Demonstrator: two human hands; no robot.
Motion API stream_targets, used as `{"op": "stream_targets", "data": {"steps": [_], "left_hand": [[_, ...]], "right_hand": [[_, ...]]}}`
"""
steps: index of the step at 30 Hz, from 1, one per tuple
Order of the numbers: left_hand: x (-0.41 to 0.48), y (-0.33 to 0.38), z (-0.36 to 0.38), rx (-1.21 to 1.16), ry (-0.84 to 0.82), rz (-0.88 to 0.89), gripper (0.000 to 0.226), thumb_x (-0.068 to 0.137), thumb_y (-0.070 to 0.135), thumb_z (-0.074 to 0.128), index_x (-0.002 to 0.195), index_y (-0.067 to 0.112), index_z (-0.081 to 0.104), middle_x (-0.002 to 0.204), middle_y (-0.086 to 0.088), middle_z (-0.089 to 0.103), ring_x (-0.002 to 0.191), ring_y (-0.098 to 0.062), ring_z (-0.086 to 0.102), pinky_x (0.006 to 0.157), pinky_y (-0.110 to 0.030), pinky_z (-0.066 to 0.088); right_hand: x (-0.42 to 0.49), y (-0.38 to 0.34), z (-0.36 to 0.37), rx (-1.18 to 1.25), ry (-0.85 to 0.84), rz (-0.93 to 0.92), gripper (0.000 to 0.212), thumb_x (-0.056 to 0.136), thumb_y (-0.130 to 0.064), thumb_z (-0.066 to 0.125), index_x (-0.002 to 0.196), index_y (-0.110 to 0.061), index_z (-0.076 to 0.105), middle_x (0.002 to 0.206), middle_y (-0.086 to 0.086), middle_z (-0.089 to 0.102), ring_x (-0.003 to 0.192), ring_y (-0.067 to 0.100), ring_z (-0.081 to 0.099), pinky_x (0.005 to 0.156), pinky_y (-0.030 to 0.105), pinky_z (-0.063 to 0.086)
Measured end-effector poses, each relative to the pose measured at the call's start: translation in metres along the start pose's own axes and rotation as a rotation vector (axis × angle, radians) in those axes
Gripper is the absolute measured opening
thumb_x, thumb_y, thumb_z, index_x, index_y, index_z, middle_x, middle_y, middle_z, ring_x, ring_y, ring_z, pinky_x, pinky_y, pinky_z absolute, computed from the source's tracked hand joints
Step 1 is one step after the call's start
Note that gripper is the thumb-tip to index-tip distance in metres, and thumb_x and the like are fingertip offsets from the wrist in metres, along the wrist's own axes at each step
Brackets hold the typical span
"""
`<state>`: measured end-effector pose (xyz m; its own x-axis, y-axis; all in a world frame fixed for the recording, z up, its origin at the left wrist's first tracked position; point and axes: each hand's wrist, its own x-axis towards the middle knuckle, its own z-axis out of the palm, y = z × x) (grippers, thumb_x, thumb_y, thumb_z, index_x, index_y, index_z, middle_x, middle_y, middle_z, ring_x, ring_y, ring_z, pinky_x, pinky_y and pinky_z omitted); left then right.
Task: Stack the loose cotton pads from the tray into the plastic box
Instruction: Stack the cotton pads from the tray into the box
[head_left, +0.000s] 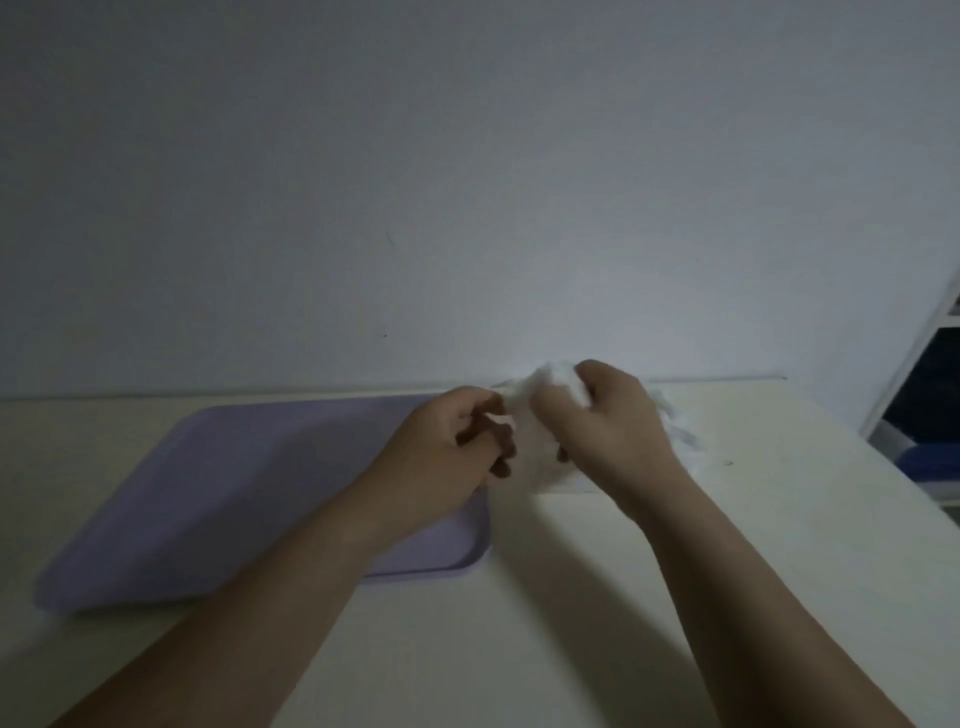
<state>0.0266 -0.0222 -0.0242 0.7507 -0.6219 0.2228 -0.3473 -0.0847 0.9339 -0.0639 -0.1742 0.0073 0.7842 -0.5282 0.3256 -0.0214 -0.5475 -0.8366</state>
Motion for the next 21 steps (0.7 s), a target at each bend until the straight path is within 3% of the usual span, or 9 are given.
{"op": "stream_targets", "data": {"steps": [3,5,7,9,11,15,18,21], "left_hand": [[0.02,0.004,0.023,0.318,-0.026,0.15,0.02,0.093,0.024,0.064,0.111,0.03,0.069,0.105,0.015,0.069,0.095,0.0,0.065,0.085,-0.019,0.049],[0.031,0.007,0.038,0.539,-0.057,0.291,0.024,0.094,0.023,0.063,0.116,0.024,0.071,0.12,0.012,0.064,0.11,-0.004,0.059,0.098,-0.02,0.044],[0.037,0.007,0.052,0.634,-0.126,0.321,0.026,0.095,0.022,0.061,0.12,0.02,0.071,0.132,0.002,0.06,0.119,-0.012,0.054,0.105,-0.018,0.039],[0.039,-0.002,0.06,0.705,-0.184,0.322,0.03,0.095,0.025,0.054,0.12,0.024,0.07,0.127,0.0,0.06,0.117,-0.021,0.056,0.107,-0.029,0.044],[0.037,-0.013,0.061,0.729,-0.173,0.306,0.034,0.095,0.031,0.05,0.124,0.03,0.068,0.125,0.003,0.059,0.116,-0.023,0.058,0.104,-0.038,0.047],[0.034,-0.016,0.047,0.722,-0.111,0.277,0.032,0.094,0.038,0.054,0.121,0.032,0.07,0.126,0.006,0.064,0.115,-0.022,0.06,0.106,-0.038,0.045],[0.034,-0.012,0.032,0.787,-0.089,0.299,0.03,0.09,0.049,0.055,0.108,0.035,0.074,0.113,0.01,0.071,0.105,-0.019,0.066,0.1,-0.04,0.048],[0.034,0.001,0.025,0.984,-0.027,0.223,0.038,0.081,0.062,0.055,0.106,0.039,0.072,0.115,0.015,0.069,0.111,-0.018,0.061,0.099,-0.042,0.048]], "right_hand": [[0.012,0.013,-0.028,-0.252,0.185,0.078,0.049,0.077,-0.061,0.04,0.076,-0.014,0.056,0.078,0.004,0.062,0.08,0.03,0.061,0.071,0.043,0.051],[0.021,0.03,-0.042,-0.435,0.178,0.21,0.057,0.085,-0.06,0.036,0.102,-0.013,0.063,0.108,0.01,0.064,0.105,0.037,0.059,0.092,0.049,0.048],[0.025,0.046,-0.047,-0.405,0.116,0.335,0.068,0.089,-0.06,0.036,0.126,-0.008,0.058,0.13,0.019,0.057,0.119,0.042,0.054,0.101,0.051,0.045],[0.027,0.053,-0.045,-0.287,0.113,0.34,0.074,0.088,-0.063,0.034,0.128,-0.005,0.057,0.13,0.021,0.06,0.117,0.042,0.058,0.1,0.05,0.048],[0.028,0.056,-0.044,-0.217,0.154,0.297,0.065,0.091,-0.06,0.036,0.12,-0.006,0.059,0.119,0.016,0.065,0.109,0.039,0.061,0.096,0.049,0.051],[0.03,0.06,-0.04,0.051,0.166,0.304,0.04,0.086,-0.047,0.05,0.1,-0.012,0.065,0.102,0.005,0.068,0.096,0.029,0.065,0.078,0.044,0.056],[0.038,0.066,-0.042,0.335,0.112,0.408,0.031,0.08,-0.036,0.061,0.098,-0.012,0.07,0.1,0.001,0.073,0.09,0.024,0.069,0.075,0.039,0.054],[0.041,0.069,-0.045,0.477,0.116,0.469,0.031,0.082,-0.03,0.062,0.102,-0.009,0.071,0.089,0.002,0.069,0.08,0.022,0.065,0.07,0.038,0.051]]}}
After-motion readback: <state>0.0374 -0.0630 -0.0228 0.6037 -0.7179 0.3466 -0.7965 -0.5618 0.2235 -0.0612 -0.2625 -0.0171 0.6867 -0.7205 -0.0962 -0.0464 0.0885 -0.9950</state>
